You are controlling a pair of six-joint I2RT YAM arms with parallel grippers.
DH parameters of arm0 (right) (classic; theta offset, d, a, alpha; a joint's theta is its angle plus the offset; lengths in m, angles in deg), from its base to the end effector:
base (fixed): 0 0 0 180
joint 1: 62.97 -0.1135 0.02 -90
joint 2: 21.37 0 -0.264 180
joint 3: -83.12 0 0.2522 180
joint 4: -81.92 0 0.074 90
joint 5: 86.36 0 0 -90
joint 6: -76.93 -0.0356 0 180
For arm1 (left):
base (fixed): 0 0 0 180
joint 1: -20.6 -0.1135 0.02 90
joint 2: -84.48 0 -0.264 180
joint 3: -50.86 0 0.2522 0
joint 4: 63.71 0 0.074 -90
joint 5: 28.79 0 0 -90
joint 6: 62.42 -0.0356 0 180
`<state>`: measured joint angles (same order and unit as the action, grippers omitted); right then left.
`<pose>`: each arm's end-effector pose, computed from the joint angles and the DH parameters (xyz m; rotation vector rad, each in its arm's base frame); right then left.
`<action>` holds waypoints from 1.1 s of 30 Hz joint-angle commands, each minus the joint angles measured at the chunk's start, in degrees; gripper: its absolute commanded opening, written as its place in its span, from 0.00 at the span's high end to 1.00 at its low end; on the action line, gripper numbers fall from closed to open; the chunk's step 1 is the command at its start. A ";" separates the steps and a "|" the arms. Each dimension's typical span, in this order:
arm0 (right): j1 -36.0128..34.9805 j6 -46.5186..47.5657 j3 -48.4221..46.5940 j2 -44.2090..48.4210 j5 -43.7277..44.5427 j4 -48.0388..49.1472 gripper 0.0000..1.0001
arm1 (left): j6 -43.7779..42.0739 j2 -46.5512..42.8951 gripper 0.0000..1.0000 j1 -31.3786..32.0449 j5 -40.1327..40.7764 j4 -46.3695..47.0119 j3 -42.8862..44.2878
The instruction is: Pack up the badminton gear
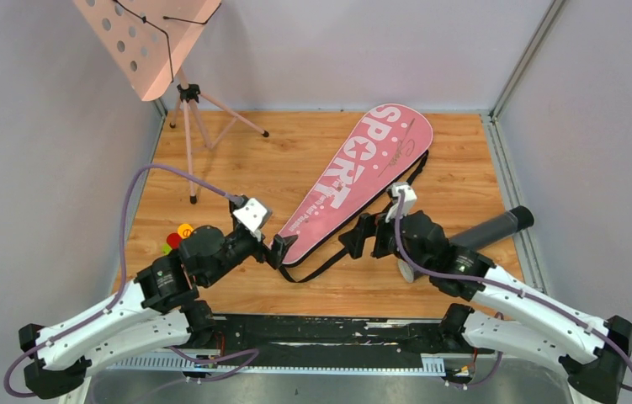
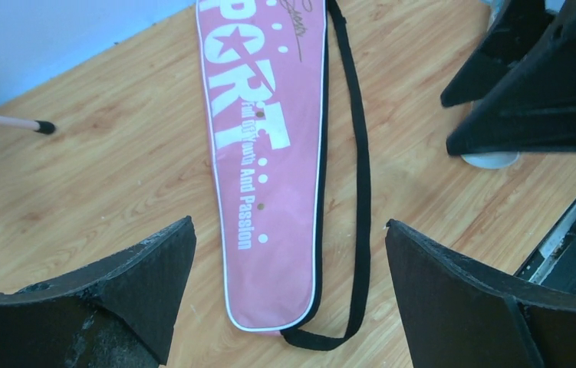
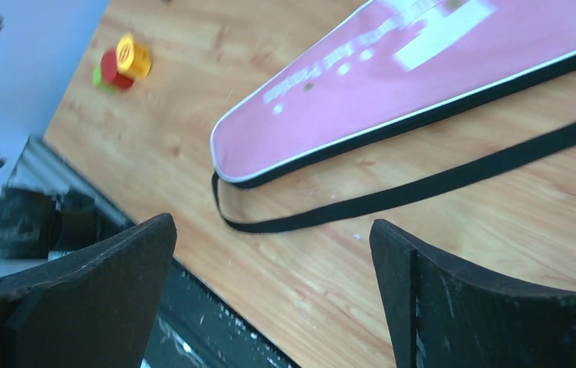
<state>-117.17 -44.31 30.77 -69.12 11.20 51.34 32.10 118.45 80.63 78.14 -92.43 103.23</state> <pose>0.1162 0.1531 0.2813 -0.3353 2.0895 0.7941 0.0823 -0.1219 0.3213 0.6274 1.6625 -0.5638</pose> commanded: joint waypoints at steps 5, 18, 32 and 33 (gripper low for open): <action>-0.12 -1.07 -3.29 10.36 20.68 -9.76 0.00 | -6.45 -3.66 0.00 0.17 0.07 -6.65 4.58; -0.15 -0.75 0.14 20.08 25.46 -9.29 0.00 | -6.84 -18.80 0.00 0.19 5.59 -4.61 -1.47; -0.15 -0.66 0.88 19.72 25.68 -9.01 0.00 | -7.06 -21.66 0.00 0.19 8.64 -6.89 -1.56; -0.16 -0.52 0.88 19.71 25.72 -8.97 0.00 | -7.06 -21.67 0.00 0.22 8.69 -6.96 -1.58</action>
<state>-117.17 -45.65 31.21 -49.62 35.74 41.77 25.74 97.08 80.63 85.77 -99.62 101.79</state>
